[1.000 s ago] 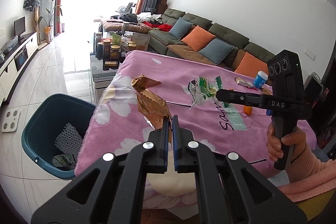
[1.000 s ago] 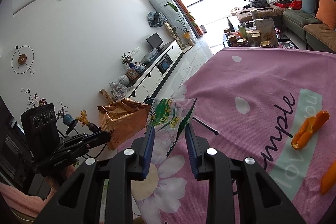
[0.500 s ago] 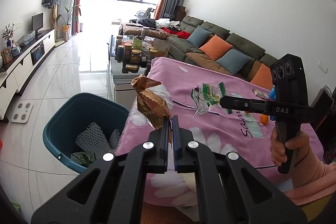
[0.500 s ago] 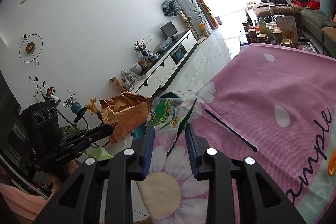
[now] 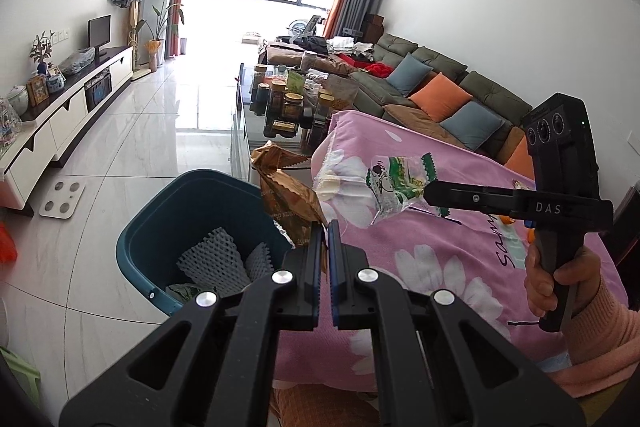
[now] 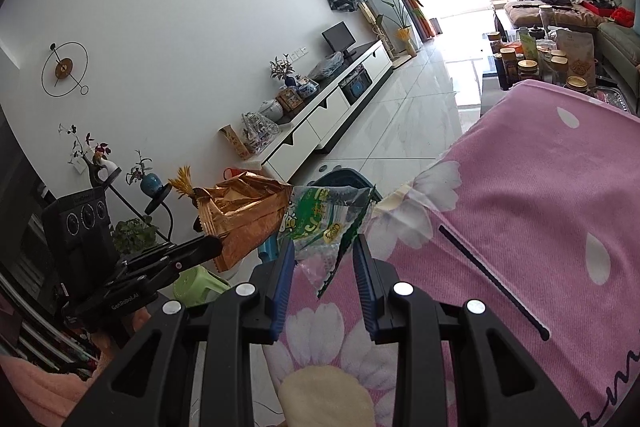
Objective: Collect trash
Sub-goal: 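Carry the gold foil wrapper with left tool while right tool carries its wrapper to the bin, then open left tool over the bin while right tool releases the green-printed wrapper into it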
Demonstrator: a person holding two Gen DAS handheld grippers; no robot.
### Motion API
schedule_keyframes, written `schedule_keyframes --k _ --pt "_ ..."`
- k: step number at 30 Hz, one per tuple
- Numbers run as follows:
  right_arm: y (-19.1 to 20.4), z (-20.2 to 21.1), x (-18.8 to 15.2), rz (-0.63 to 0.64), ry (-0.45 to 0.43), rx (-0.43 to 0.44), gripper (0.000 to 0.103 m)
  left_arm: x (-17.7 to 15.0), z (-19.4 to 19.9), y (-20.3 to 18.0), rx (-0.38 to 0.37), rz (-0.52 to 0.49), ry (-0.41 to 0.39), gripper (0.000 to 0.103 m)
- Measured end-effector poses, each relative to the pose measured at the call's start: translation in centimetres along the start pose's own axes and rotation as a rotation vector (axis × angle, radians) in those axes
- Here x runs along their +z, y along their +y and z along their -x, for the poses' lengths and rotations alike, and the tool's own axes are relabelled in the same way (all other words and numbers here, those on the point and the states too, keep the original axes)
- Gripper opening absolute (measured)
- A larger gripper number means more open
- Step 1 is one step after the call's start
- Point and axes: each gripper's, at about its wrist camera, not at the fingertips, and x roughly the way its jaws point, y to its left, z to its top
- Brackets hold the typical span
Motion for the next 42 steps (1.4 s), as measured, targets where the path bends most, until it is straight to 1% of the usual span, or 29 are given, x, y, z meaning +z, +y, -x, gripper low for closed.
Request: schedule_keyframes --k 6,9,18,25,42 --pt "0.7 -2.3 0.6 0.012 0.034 -0.001 0.028 0.1 -0.7 1.4 0.033 0.023 0.013 0.004" --pt "0.3 -3.4 1.2 0.017 0.049 -0.003 0.028 0.0 -1.1 2.1 0.044 0.037 0.019 0.004" --pt "1.2 -6.4 2.2 0.043 0.093 -0.023 0.028 -0.3 -2.8 4.0 0.07 0.073 0.047 0.004" --pt "1.9 -9.1 2.6 0.072 0.139 -0.051 0.028 -0.9 -4.5 5.7 0.088 0.104 0.075 0.004" --pt "2.7 -14.7 3.2 0.081 0.226 -0.128 0.03 -1.4 -8.8 9.0 0.135 0.162 0.14 0.004"
